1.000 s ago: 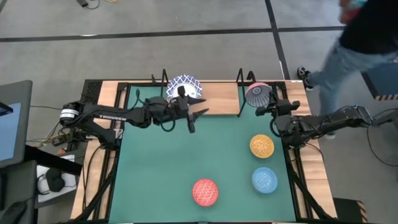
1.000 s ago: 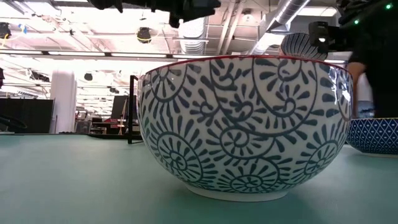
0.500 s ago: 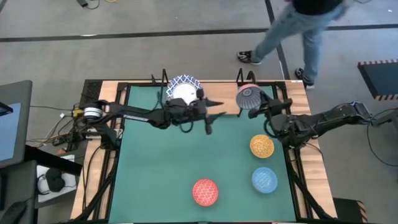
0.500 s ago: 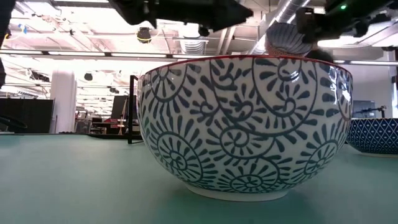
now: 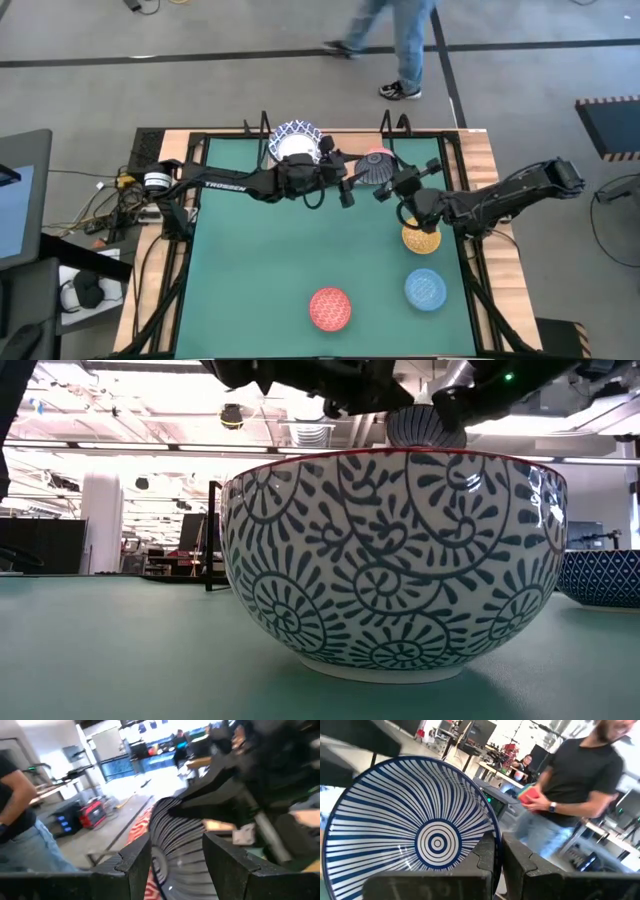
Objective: Place and stack bowls onto a shelf
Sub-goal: Put the blue patterned bowl on the shelf
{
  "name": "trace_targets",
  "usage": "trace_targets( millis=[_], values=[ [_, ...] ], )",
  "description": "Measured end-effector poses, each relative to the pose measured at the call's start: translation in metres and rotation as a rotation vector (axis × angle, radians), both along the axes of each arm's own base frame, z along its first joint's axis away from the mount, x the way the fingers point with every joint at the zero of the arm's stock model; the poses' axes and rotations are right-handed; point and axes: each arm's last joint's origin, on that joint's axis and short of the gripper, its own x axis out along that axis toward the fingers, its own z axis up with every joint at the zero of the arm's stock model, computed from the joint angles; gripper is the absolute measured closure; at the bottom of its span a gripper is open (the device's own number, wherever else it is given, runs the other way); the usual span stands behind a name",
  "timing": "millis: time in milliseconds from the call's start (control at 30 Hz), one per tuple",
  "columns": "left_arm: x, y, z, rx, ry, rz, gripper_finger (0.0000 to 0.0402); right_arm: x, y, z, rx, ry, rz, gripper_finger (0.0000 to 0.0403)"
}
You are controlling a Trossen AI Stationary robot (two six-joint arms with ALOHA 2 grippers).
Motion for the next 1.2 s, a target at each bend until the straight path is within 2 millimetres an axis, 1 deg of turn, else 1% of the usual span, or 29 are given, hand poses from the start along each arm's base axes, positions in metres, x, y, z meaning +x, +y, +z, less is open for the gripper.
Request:
trace_targets(
  millis=[100, 167, 267, 467, 567, 700, 800, 867, 933, 1000, 1067, 1133, 1200],
  values=[
    [-0.001, 0.001, -0.004, 0.038, 0.063, 0.13, 0.0237, 0.008, 0.006, 0.0, -0.012, 0.039, 0.036, 0.0363],
    [-0.002, 0.001, -0.005, 0.065, 0.084, 0.18, 0.0252, 0.012, 0.009, 0.0, -0.014, 0.046, 0.042, 0.0363],
    [-0.002, 0.0, -0.005, 0.103, 0.111, 0.176, 0.029, 0.017, 0.011, 0.005, -0.02, 0.056, 0.035, 0.0363],
    [-0.003, 0.003, -0.005, 0.097, 0.112, 0.221, 0.0367, 0.026, 0.012, 0.006, -0.017, 0.049, 0.029, 0.0357],
    [-0.003, 0.007, -0.004, 0.126, 0.143, 0.243, 0.0389, 0.028, 0.01, 0.007, 0.011, -0.014, 0.039, 0.0333],
    [-0.003, 0.018, -0.002, 0.141, 0.221, 0.249, 0.0397, 0.026, 0.009, 0.009, 0.026, -0.049, 0.046, 0.0266],
    [-0.003, 0.033, 0.006, 0.104, 0.25, 0.239, 0.0398, 0.02, 0.011, 0.015, 0.031, -0.088, 0.02, 0.0207],
    [-0.006, 0.05, 0.011, 0.067, 0.27, 0.224, 0.0398, 0.015, 0.011, 0.019, 0.031, -0.109, -0.025, 0.0173],
    [-0.01, 0.067, 0.015, 0.013, 0.269, 0.203, 0.0397, 0.01, 0.01, 0.023, 0.031, -0.133, -0.085, 0.015],
    [-0.015, 0.087, 0.021, -0.034, 0.243, 0.206, 0.0397, 0.007, 0.01, 0.026, 0.035, -0.158, -0.119, 0.0138],
    [-0.022, 0.108, 0.028, -0.072, 0.216, 0.229, 0.0397, 0.004, 0.01, 0.029, 0.04, -0.174, -0.122, 0.0134],
    [-0.024, 0.129, 0.03, -0.102, 0.186, 0.234, 0.0397, 0.002, 0.011, 0.03, 0.045, -0.189, -0.117, 0.0134],
    [-0.026, 0.149, 0.025, -0.141, 0.189, 0.209, 0.0397, 0.001, 0.012, 0.031, 0.048, -0.198, -0.113, 0.0133]
  ],
)
